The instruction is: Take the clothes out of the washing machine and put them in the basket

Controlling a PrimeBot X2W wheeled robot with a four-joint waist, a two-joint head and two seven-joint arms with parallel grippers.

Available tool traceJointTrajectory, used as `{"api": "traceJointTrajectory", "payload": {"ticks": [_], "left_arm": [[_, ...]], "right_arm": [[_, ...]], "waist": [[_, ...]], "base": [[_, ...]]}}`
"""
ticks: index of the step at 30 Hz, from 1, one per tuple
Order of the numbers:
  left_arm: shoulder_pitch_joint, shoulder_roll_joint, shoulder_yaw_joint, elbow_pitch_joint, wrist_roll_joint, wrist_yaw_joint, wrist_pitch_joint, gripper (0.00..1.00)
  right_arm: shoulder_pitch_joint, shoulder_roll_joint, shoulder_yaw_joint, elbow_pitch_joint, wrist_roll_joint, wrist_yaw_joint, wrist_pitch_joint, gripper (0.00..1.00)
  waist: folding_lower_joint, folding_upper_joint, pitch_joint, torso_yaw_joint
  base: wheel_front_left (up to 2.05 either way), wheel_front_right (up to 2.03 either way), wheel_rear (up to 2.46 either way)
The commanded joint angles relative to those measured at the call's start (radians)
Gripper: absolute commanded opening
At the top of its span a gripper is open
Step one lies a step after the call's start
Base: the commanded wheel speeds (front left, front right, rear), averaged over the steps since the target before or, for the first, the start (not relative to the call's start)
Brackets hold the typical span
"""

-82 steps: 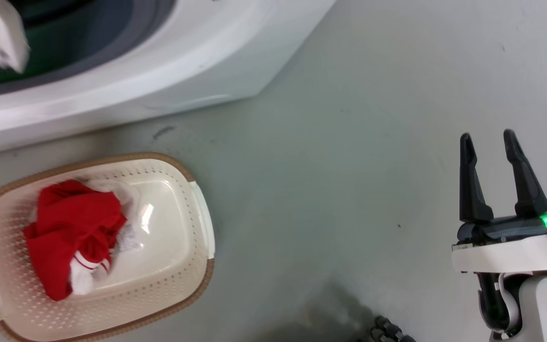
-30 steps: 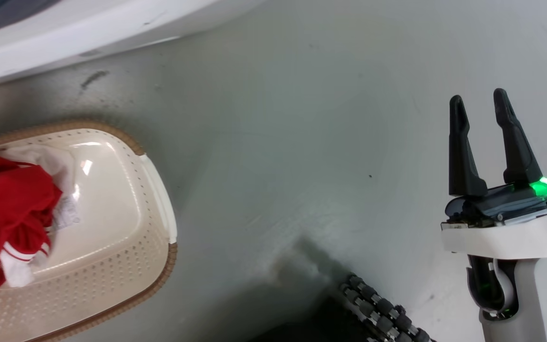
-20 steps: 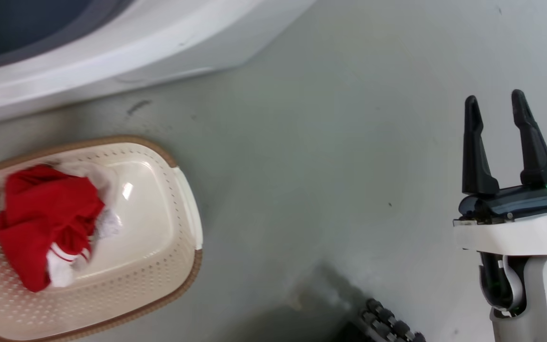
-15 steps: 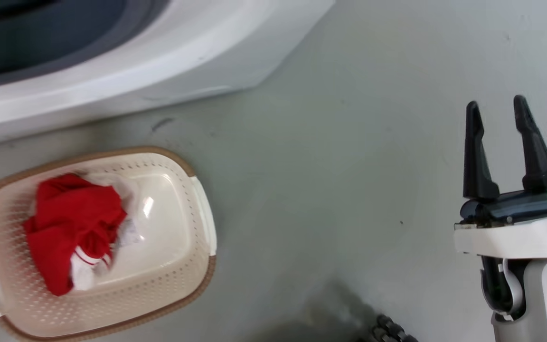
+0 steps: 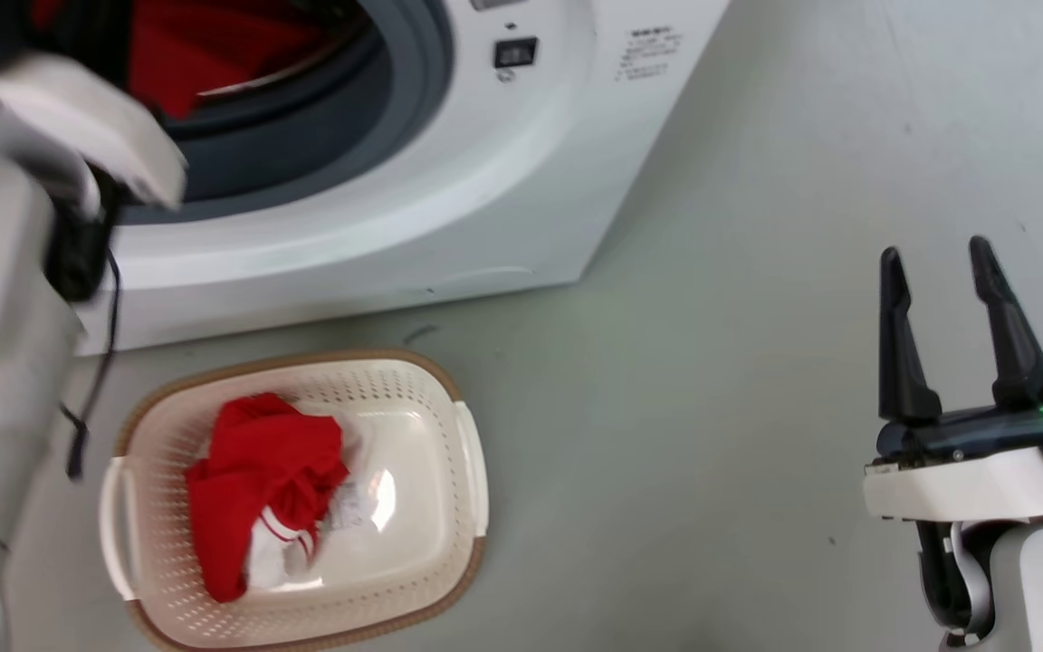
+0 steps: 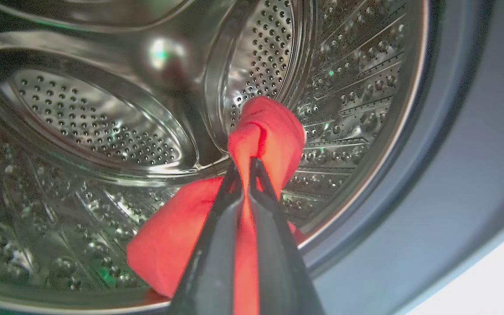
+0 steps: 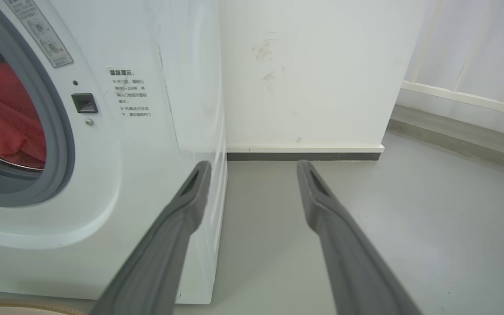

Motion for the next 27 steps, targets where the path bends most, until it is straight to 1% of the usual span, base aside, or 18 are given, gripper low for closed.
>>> {"api": "traceJointTrajectory", "payload": {"ticks": [1, 4, 9, 12, 15, 18, 20, 24, 27], "left_arm": [[0.069, -0.012, 0.037, -0.045, 0.014, 0.012, -0.002, 0.00], [0.174, -0.038, 0.116, -0.153, 0.060, 0.024, -0.002, 0.00], [0.344, -0.086, 0.225, -0.324, 0.167, 0.026, -0.002, 0.00], [0.446, -0.123, 0.270, -0.419, 0.237, 0.018, -0.002, 0.00], [0.534, -0.161, 0.319, -0.510, 0.284, 0.008, -0.002, 0.00], [0.608, -0.202, 0.351, -0.598, 0.320, -0.007, -0.002, 0.00], [0.659, -0.218, 0.362, -0.651, 0.342, -0.018, -0.002, 0.00], [0.755, -0.234, 0.352, -0.726, 0.358, -0.034, -0.002, 0.00], [0.798, -0.238, 0.332, -0.746, 0.351, -0.038, -0.002, 0.00]], "right_arm": [[0.016, 0.000, 0.002, 0.006, -0.009, -0.001, -0.002, 1.00], [0.034, -0.001, -0.002, 0.012, -0.023, -0.001, -0.002, 1.00], [0.061, -0.001, -0.001, 0.024, -0.044, -0.001, -0.002, 1.00], [0.074, -0.001, -0.009, 0.028, -0.051, -0.001, -0.002, 1.00], [0.088, 0.000, -0.014, 0.031, -0.058, -0.001, -0.002, 1.00], [0.098, 0.000, -0.020, 0.035, -0.065, -0.001, -0.002, 1.00], [0.107, 0.000, -0.023, 0.034, -0.066, -0.001, -0.002, 1.00], [0.117, 0.000, -0.033, 0.037, -0.066, -0.001, -0.002, 1.00], [0.115, 0.000, -0.033, 0.036, -0.067, -0.001, -0.002, 1.00]], "waist": [[0.0002, -0.0001, -0.062, 0.046], [0.0002, -0.0001, -0.103, 0.070], [0.0002, -0.0001, -0.169, 0.109], [0.0002, -0.0001, -0.202, 0.132], [0.0002, -0.0001, -0.231, 0.154], [0.0002, -0.0001, -0.255, 0.176], [0.0002, -0.0001, -0.265, 0.189], [0.0002, -0.0001, -0.277, 0.212], [0.0002, -0.0001, -0.277, 0.221]], "base": [[0.00, 0.00, 0.00], [0.00, 0.00, 0.00], [0.00, 0.00, 0.00], [0.00, 0.00, 0.00], [0.00, 0.00, 0.00], [0.00, 0.00, 0.00], [0.00, 0.00, 0.00], [0.00, 0.00, 0.00], [0.00, 0.00, 0.00]]}}
